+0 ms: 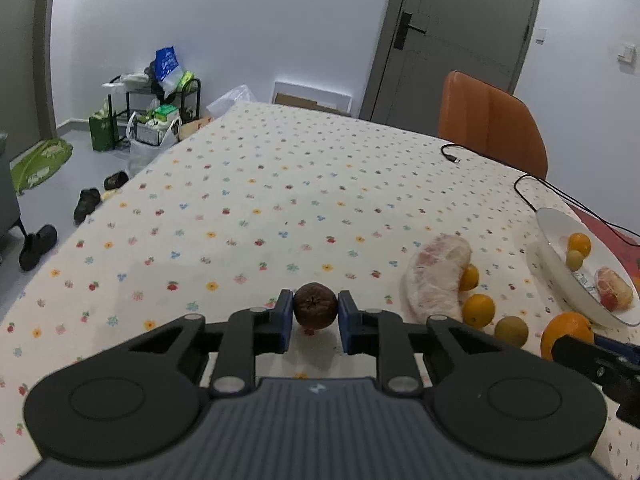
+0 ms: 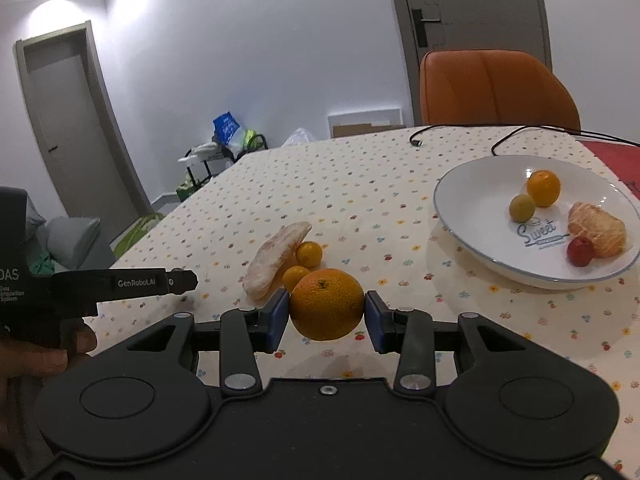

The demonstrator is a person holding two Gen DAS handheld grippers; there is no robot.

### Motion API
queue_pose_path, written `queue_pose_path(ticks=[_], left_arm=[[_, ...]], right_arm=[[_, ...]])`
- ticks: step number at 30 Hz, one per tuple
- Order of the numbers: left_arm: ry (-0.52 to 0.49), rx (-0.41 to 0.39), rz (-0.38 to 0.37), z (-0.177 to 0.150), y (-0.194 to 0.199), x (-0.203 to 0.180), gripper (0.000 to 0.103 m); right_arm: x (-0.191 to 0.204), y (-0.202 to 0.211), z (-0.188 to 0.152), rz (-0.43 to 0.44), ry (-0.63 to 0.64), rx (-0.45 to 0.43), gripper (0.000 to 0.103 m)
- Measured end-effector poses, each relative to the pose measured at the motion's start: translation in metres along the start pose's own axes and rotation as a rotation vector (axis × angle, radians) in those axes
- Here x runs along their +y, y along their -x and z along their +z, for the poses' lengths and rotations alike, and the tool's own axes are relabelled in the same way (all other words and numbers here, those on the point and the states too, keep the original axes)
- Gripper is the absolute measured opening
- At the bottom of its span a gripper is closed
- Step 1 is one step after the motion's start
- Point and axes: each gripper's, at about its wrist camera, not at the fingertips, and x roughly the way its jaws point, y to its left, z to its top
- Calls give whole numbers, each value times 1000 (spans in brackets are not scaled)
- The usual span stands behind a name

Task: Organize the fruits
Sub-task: 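Grasp the large orange with the right tool while the left tool grasps the brown fruit, then carry the large orange and brown fruit over the white plate and open both tools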

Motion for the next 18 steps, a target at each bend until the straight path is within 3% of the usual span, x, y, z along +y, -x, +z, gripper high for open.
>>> queue_pose_path(ticks=[18], left_arm=[[-61,-53,-61,6,24,-52,22]], right_arm=[[-39,34,4,-39,-70,-89,39]])
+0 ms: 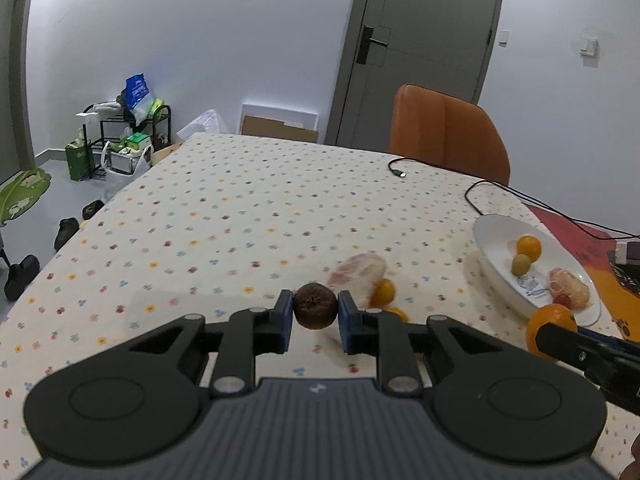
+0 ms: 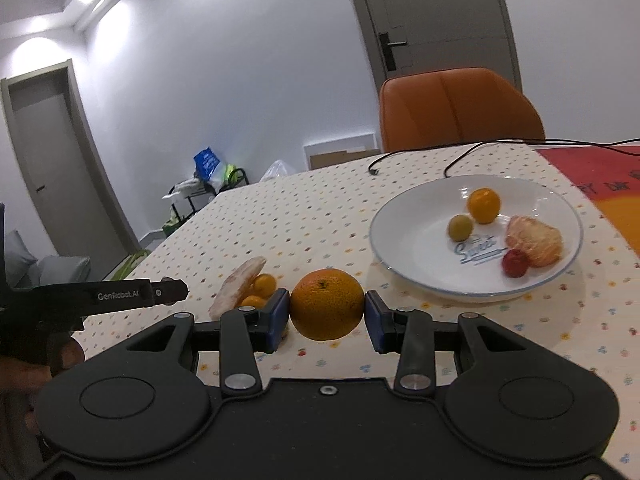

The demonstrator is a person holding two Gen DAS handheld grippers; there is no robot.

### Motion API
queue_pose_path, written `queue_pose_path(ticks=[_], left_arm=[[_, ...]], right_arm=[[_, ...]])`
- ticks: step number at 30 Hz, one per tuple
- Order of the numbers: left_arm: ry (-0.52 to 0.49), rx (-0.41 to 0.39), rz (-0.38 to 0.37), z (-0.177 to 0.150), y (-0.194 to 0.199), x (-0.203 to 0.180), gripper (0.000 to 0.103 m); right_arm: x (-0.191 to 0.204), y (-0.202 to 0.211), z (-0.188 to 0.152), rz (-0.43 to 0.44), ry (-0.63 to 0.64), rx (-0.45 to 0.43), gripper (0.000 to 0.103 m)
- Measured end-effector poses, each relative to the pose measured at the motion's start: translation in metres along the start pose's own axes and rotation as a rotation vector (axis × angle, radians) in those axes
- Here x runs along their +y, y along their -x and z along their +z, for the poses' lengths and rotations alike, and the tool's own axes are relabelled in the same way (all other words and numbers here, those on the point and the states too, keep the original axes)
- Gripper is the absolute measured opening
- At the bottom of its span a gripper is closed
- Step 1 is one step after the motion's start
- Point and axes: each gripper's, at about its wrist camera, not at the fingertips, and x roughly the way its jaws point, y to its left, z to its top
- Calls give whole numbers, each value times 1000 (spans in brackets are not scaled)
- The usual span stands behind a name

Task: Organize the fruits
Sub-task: 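Carry the large orange and brown fruit over the white plate and open both tools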

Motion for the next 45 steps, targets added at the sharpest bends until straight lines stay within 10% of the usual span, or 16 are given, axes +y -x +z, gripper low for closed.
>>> queue_pose_path(ticks=[45], left_arm=[[-131,-14,-155,16,-43,-132,22]], right_arm=[[-97,-4,10,-153,-123,-64,39]])
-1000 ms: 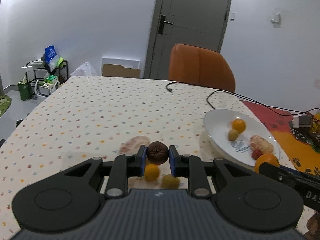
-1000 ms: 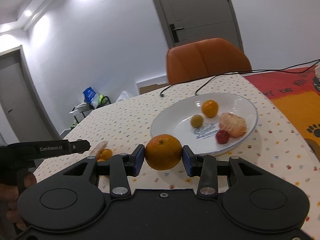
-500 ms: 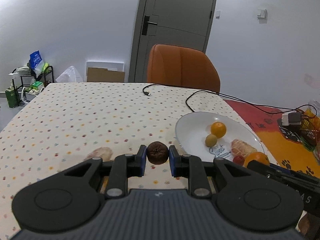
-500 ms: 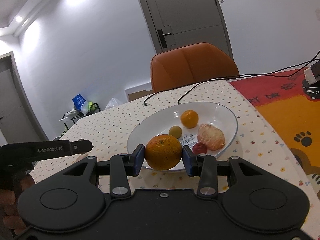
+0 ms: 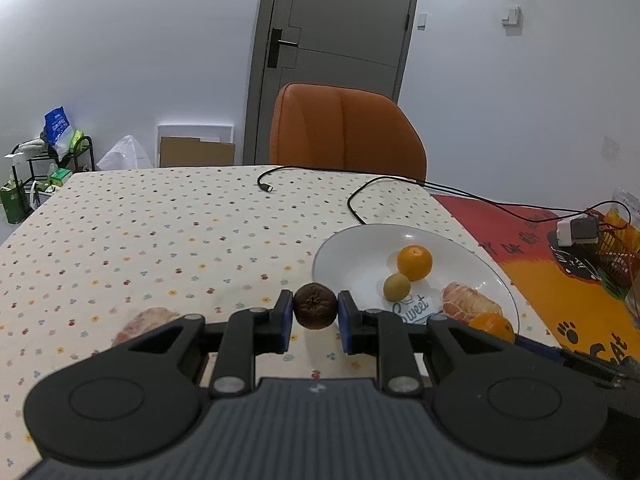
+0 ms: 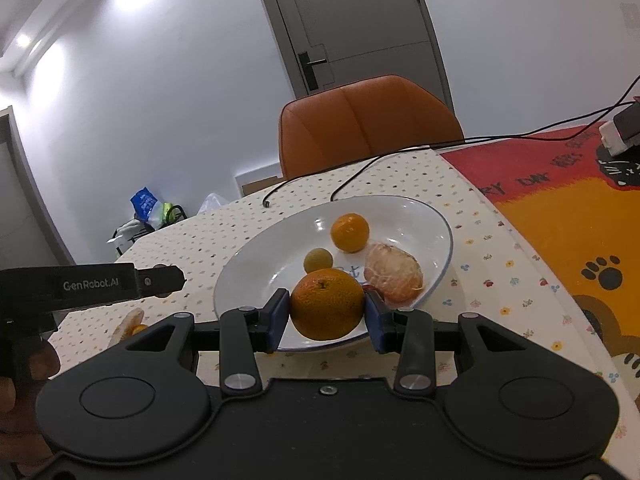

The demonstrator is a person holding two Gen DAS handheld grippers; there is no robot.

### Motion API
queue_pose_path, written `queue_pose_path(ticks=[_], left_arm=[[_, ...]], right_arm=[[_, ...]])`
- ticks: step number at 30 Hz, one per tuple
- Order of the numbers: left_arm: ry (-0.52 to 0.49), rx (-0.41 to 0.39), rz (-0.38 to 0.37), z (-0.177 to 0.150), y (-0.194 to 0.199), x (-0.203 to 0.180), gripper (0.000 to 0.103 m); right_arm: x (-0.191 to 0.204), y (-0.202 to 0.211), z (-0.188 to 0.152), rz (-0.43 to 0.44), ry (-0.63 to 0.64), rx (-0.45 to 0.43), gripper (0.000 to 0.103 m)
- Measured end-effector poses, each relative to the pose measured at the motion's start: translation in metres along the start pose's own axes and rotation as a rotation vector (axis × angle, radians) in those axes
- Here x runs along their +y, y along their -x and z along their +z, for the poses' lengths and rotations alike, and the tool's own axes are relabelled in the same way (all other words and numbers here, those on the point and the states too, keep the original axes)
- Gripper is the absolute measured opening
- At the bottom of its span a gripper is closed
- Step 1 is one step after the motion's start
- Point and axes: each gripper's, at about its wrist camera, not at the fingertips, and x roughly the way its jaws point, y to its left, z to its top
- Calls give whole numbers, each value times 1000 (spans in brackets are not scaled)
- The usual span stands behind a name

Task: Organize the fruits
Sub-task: 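Carry the large orange and brown fruit over the white plate and open both tools, then move both tools back toward the pomelo piece and yellow-green plum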

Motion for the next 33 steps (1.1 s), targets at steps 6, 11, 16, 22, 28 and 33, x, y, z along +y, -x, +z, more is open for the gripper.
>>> queue_pose_path(ticks=[6,11,16,22,28,33], left_arm=[[-3,6,-4,1,-7,-9,22],[-6,6,-4,1,-12,-13,22],[-5,9,-14,3,-18,-16,22],[-9,1,-30,7,-20,-26,25],[6,8,-35,7,-15,-23,35],[40,-23,-1,7,-4,-9,56]], right_arm=[[-3,-3,-1,6,-3,0,39],[-1,-2,-1,10,11,-16,43],[-3,2,0,5,10,-21,46],[-3,10,-1,-24,24,-32,64],[0,11,-1,-25,27,-28,79],[5,12,-2,-23,31,-28,89]])
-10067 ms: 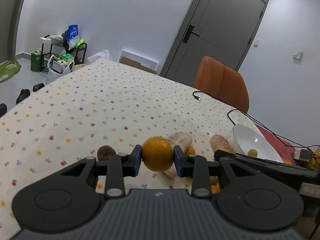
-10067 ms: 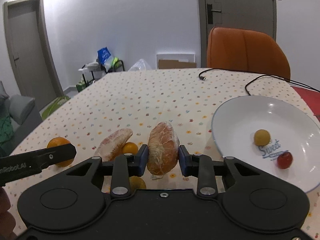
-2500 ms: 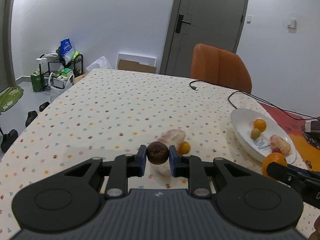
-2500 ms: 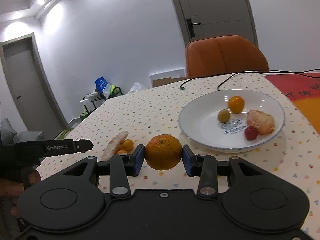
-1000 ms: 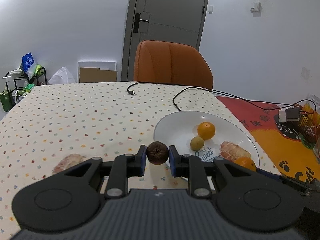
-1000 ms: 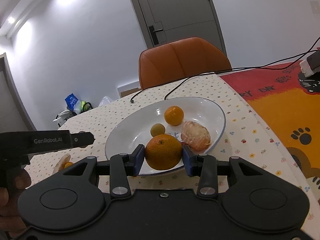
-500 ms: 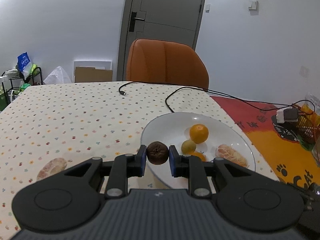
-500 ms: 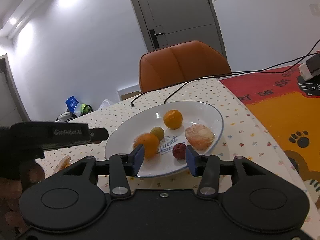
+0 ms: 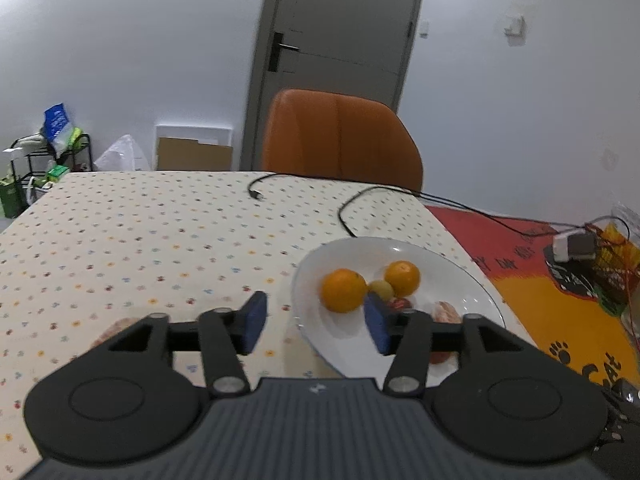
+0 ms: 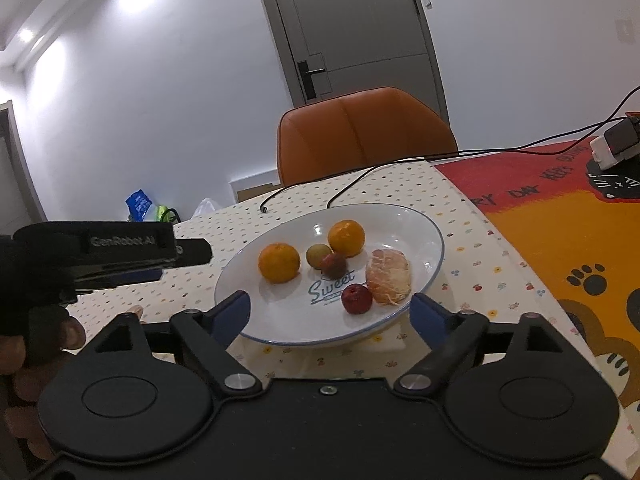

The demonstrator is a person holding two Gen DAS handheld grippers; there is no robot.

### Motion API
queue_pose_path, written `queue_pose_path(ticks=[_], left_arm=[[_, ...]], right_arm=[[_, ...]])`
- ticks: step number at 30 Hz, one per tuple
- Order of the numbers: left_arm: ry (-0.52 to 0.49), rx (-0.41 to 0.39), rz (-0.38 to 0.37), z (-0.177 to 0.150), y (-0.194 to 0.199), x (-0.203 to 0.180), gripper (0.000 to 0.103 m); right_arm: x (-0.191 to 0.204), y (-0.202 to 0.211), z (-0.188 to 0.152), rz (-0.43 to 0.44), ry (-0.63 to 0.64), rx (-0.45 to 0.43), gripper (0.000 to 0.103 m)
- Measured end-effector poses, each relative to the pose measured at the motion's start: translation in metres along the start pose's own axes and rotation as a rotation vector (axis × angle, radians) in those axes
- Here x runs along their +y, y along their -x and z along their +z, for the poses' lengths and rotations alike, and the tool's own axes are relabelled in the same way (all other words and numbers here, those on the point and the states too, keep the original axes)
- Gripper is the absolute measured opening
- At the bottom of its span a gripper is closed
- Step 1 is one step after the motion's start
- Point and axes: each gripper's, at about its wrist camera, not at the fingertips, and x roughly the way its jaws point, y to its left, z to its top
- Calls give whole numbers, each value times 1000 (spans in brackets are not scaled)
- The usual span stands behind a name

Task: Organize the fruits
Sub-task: 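Move both tools back toward the pomelo piece and yellow-green plum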

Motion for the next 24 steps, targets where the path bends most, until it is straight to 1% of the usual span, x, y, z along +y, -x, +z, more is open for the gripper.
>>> queue_pose_path(ticks=[3,4,6,9,12,18,21,24], left_arm=[[25,-12,12,1,6,10,61],[30,-16,19,1,8,13,65],[38,-24,36,2,12,18,71],[49,-34,52,2,19,27,76],[56,-36,68,2,25,36,80],[65,-29,112,-1,36,50,83],[70,-50,124,-2,47,59,83],[83,-53,134,-4,56,70,83]], right_arm=[[3,2,-1,2,1,1,94],[3,2,-1,2,2,1,95],[7,3,0,3,2,2,95],[13,4,0,11,3,0,98],[20,5,0,21,9,-1,99],[31,6,0,46,9,-4,100],[36,8,-1,64,20,3,101],[43,9,-1,82,31,6,101]])
